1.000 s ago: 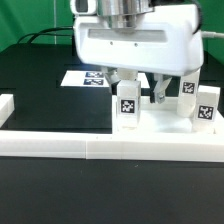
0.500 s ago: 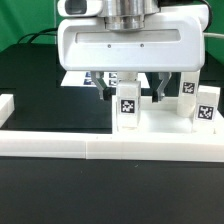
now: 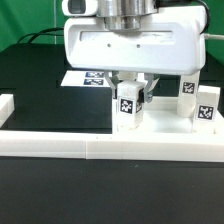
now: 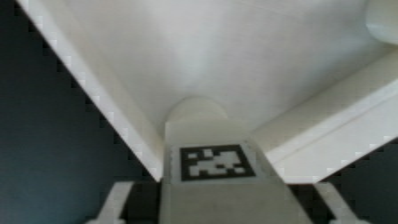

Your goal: Assemble square table

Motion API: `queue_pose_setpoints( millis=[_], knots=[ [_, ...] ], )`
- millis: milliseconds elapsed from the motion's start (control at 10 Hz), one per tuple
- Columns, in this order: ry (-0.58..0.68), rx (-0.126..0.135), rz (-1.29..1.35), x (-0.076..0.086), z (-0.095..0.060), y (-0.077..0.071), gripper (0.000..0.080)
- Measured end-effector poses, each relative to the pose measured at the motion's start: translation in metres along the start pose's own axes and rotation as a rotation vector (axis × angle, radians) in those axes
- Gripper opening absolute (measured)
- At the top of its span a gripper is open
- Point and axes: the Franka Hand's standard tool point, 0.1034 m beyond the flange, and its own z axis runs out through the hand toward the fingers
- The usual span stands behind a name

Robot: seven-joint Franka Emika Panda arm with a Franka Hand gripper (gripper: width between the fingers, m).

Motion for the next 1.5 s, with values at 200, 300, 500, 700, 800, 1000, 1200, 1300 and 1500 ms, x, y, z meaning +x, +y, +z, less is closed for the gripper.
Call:
queue_pose_setpoints(
  millis=[200,300,500,700,800,1000,1200,1300,1500],
  knots=[
    [0.002,0.004,0.203,0.0012,0.0004,-0.0007,0.0291],
    [0.010,0.005,0.365,0.0016,0.0007,-0.0012,0.0291],
    [0.016,0.031,0.685,0.0029,0.0015,-0.0002,0.0291],
    [-0.012,0.080,0.955,0.0028,0.0017,0.0009,0.0292],
    [-0.026,0.095,1.046,0.0031,0.0015,0.0016,0.0292],
    [-0.029,0.096,1.081,0.0027,0.0018,0.0014,0.0292],
    [-0.024,0.093,0.882,0.0033,0.0013,0.0014,0.0389],
    [-0.022,0.092,0.738,0.0052,-0.0002,0.0010,0.0565],
    [-0.023,0.080,0.483,0.0038,0.0005,-0.0019,0.0637]
  ],
)
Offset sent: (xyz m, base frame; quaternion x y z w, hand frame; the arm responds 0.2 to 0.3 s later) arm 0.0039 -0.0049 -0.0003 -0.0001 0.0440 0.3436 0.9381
